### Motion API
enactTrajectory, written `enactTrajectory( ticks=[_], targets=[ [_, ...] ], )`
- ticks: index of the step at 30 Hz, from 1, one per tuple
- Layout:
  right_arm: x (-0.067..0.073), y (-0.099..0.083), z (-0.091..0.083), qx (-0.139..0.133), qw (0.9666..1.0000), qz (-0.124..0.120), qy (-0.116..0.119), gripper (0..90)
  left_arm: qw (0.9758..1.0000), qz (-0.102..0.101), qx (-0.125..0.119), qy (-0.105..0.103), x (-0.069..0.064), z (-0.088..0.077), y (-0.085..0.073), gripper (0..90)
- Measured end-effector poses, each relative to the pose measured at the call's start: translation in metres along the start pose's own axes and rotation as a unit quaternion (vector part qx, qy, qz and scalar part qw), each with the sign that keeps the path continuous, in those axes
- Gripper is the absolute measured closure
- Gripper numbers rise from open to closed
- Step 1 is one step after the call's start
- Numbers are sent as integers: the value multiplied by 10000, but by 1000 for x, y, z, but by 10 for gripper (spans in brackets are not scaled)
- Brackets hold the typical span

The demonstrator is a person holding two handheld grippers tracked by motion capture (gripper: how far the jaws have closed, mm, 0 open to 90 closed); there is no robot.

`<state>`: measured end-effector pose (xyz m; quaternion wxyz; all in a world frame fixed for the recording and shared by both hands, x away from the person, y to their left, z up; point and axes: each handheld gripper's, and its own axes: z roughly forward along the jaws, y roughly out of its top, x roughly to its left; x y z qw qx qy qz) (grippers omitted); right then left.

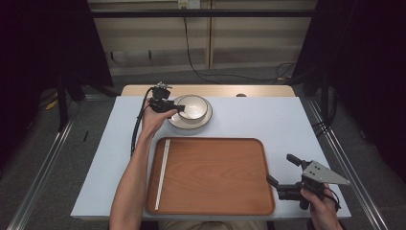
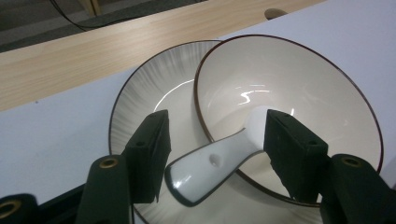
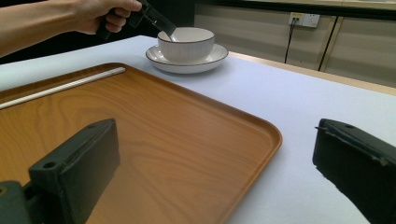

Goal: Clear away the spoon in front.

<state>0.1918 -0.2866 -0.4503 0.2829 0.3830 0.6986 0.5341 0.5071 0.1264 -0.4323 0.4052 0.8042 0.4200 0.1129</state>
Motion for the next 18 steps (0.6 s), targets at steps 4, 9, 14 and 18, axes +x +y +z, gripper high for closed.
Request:
enactTrajectory(
  ticks=[4,9,14,18],
  targets=[
    [0,-1,0,24,10000,28,-30,6,10000,61,37,-47,-1,3,-1,441],
    [0,-1,0,21,10000,24,-16,7,9999,60,52,-89,-2,7,-3,487],
    [0,-1,0,7,10000,22,-18,7,9999,-96,23,-119,-2,7,-3,533],
    [0,-1,0,8,10000,24,-20,6,9996,-168,46,-199,2,5,-3,568]
  ],
)
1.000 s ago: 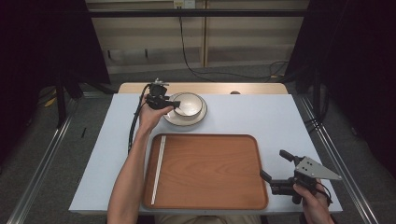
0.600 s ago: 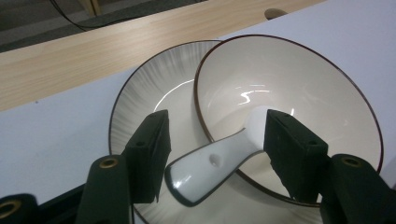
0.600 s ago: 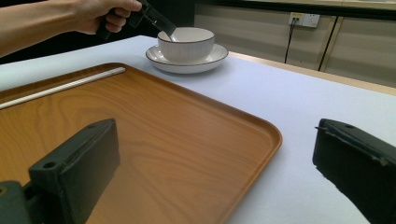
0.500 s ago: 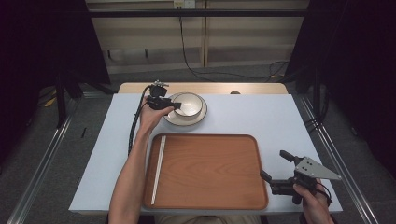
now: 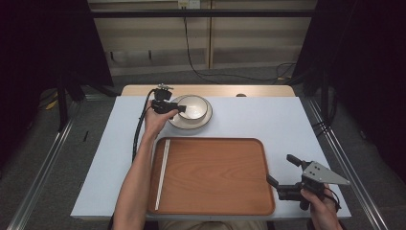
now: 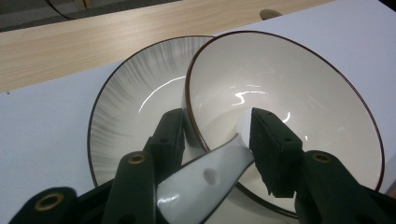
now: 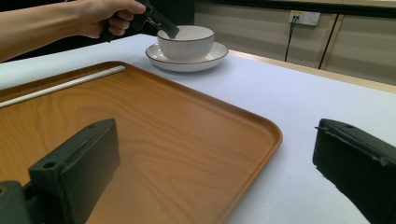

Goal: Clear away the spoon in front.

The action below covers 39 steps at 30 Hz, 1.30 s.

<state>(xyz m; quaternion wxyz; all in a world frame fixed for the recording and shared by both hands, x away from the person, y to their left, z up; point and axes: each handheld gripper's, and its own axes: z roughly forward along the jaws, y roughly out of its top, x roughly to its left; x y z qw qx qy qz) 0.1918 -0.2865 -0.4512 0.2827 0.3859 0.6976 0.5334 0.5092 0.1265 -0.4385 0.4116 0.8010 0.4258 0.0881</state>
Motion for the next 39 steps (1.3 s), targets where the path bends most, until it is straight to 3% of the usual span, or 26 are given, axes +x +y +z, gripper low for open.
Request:
enactTrajectory(
  ticks=[1,4,5,7,12,14,19,21,26,28,29,35,37,39],
  targets=[
    [0,0,0,1,10000,0,11,6,9999,-96,-62,-24,0,0,0,585],
    [0,0,0,2,10000,-6,-2,7,10000,8,10,-53,3,-5,0,616],
    [0,0,0,8,10000,5,-7,6,9999,-69,-48,-55,2,-4,0,621],
    [0,0,0,12,10000,1,-7,7,10000,-32,0,-59,1,-5,1,613],
    [0,0,-1,30,10000,-1,2,7,10000,20,67,-68,0,-9,2,523],
    [0,0,0,15,10000,4,-4,7,9998,133,169,10,-1,-11,2,437],
    [0,0,0,41,10000,-24,-3,6,9996,177,222,35,-4,-11,1,395],
    [0,0,0,59,10000,-8,-8,7,9987,339,359,128,-4,-9,1,397],
    [0,0,0,38,10000,-15,19,6,9995,207,245,61,-1,-8,0,508],
    [-1,0,0,51,10000,1,53,6,9993,285,245,32,-1,-9,0,596],
    [-1,0,0,45,10000,3,45,7,9996,199,202,46,-2,-9,1,624],
    [0,0,-1,50,10000,46,19,7,9998,135,104,52,-1,-10,0,659],
    [0,0,-2,30,10000,35,-13,7,10000,18,-1,40,0,-12,1,708],
    [-1,0,-1,1,10000,43,-47,7,10000,71,25,64,1,-15,1,743]
  ],
)
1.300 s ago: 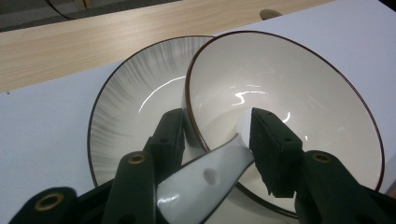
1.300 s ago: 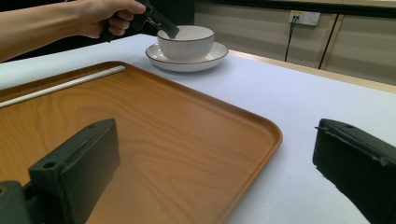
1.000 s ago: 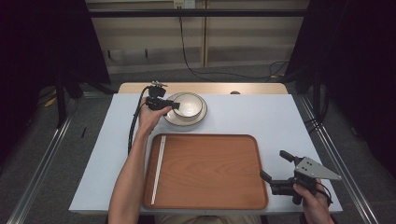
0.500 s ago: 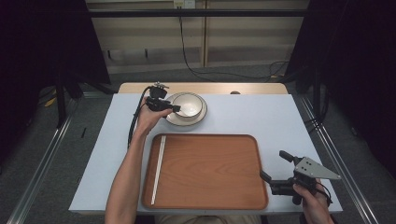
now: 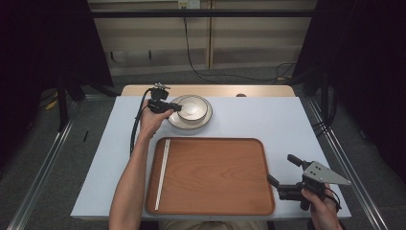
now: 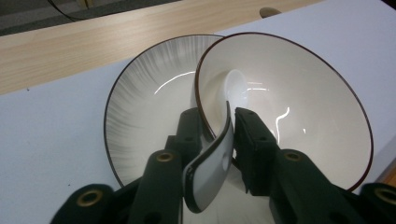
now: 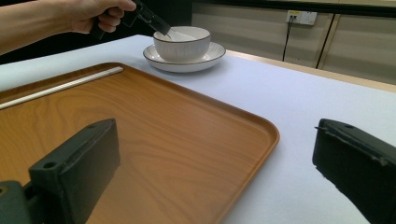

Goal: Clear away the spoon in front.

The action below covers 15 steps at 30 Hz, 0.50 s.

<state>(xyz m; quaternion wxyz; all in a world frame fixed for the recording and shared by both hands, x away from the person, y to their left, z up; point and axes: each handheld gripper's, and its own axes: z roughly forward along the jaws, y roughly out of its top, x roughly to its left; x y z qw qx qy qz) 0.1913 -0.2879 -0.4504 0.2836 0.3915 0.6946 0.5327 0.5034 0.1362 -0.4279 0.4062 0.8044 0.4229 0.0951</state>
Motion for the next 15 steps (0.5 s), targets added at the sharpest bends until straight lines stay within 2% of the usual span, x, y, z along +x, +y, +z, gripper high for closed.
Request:
enactTrajectory(
  ticks=[4,6,11,15],
  targets=[
    [1,0,0,38,10000,-15,41,7,9998,-98,-163,-19,-1,-4,0,806],
    [1,0,0,30,10000,-19,36,7,9999,-78,-149,-18,-1,-7,0,822],
    [1,0,1,35,10000,-15,34,7,9996,-117,-266,-9,-3,-9,0,843],
    [1,0,1,39,10000,7,43,7,9996,-82,-264,35,-4,-10,0,847]
  ],
)
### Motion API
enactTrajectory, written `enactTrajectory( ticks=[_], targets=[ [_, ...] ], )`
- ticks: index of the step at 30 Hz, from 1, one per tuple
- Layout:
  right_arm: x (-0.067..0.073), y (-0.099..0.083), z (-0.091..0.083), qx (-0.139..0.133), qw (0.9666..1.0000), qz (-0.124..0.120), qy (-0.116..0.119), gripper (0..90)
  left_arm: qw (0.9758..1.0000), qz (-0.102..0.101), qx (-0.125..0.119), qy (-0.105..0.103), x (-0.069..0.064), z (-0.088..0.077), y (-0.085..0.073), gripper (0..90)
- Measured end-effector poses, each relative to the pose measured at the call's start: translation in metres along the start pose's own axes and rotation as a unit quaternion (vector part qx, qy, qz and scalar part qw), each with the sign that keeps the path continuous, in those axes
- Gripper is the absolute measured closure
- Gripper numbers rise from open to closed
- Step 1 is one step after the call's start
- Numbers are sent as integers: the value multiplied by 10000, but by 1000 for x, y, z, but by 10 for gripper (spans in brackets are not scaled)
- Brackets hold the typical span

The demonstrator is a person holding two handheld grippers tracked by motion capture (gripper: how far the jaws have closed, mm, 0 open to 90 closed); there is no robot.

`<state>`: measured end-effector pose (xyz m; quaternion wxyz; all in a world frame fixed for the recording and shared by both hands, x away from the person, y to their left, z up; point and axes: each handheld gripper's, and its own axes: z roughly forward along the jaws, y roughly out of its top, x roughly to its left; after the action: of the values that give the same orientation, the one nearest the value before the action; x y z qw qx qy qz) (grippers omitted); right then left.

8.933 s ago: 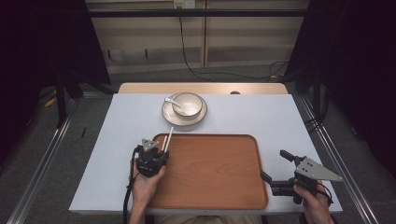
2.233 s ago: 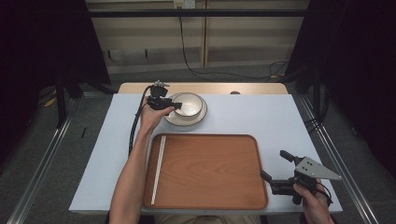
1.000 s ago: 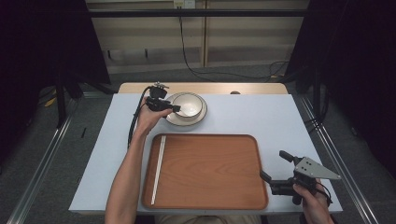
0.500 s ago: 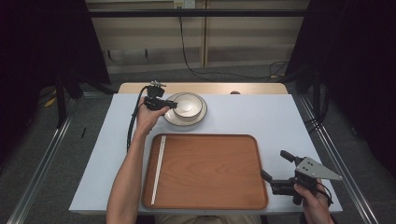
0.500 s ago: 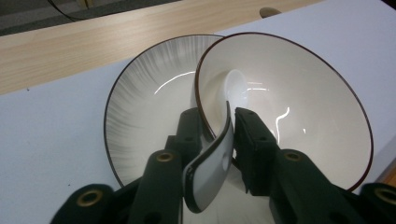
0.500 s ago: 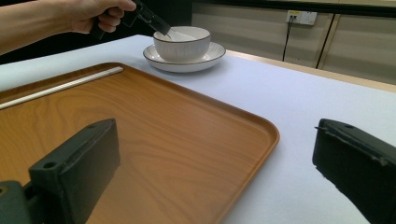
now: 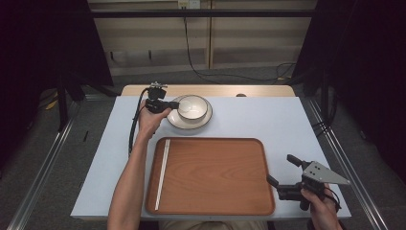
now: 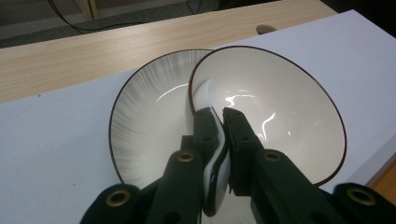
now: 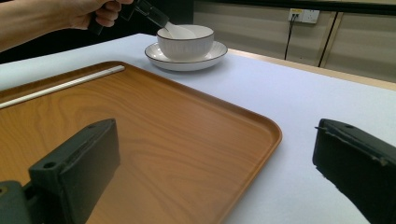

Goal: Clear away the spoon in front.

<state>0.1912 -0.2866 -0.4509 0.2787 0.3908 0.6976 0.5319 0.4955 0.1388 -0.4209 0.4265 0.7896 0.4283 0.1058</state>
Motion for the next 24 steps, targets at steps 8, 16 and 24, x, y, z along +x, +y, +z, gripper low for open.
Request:
enactTrajectory(
  ticks=[8,16,24],
  targets=[
    [0,0,0,-7,10000,-24,-23,7,10000,-86,-41,-10,1,-3,1,846],
    [0,1,0,-26,10000,-11,-15,7,9995,-150,-264,17,-5,-12,0,847],
    [0,1,0,-72,10000,-67,16,6,9986,-135,-501,12,-12,-19,-5,847]
  ],
)
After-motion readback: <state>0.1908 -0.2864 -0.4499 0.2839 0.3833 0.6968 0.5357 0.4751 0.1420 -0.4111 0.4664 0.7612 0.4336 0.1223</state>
